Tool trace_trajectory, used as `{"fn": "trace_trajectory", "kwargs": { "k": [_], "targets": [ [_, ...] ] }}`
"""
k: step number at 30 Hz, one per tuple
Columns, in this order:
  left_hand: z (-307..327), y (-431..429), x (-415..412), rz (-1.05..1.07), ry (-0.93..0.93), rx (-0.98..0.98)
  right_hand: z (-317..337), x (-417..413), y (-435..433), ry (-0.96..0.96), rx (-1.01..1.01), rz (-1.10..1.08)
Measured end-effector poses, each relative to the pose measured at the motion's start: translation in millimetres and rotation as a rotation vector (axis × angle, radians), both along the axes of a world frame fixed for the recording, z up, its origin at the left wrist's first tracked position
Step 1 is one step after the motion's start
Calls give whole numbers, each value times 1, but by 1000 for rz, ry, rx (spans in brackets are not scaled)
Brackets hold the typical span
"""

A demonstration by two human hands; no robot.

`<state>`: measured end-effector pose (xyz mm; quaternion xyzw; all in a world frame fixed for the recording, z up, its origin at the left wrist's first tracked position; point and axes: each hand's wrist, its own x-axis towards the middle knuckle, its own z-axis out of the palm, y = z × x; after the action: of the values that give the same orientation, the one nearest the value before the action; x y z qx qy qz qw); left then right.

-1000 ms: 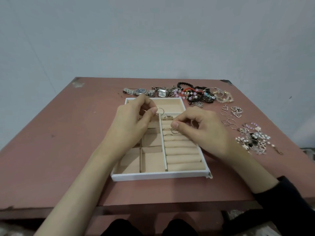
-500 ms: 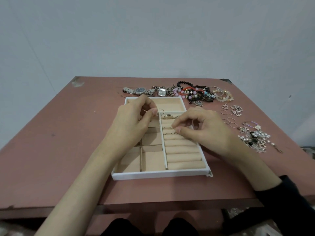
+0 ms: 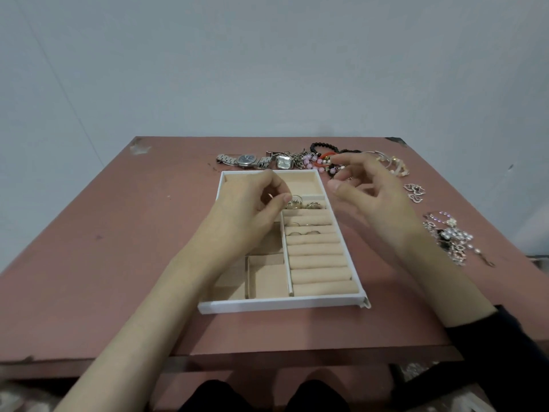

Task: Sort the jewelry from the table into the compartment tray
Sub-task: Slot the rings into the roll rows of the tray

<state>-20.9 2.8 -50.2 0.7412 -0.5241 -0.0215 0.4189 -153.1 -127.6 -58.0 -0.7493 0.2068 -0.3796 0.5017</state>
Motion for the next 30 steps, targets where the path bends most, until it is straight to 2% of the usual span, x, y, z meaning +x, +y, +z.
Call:
{"fn": "trace_trajectory", "kwargs": {
  "k": [3,13,24,30],
  "targets": [
    [6,-10,-11,-82,-66,21,2,-1,0,-23,65,-22],
    [-1,-24,-23,-140,-237,218,2,0,1,2,11,-25],
    [0,-27,-22,-166,-292,260,1,1,-1,-7,12,-11],
    [8,-22,-22,-205,-239,277,0,1,-1,-11,16,-21]
  ]
}}
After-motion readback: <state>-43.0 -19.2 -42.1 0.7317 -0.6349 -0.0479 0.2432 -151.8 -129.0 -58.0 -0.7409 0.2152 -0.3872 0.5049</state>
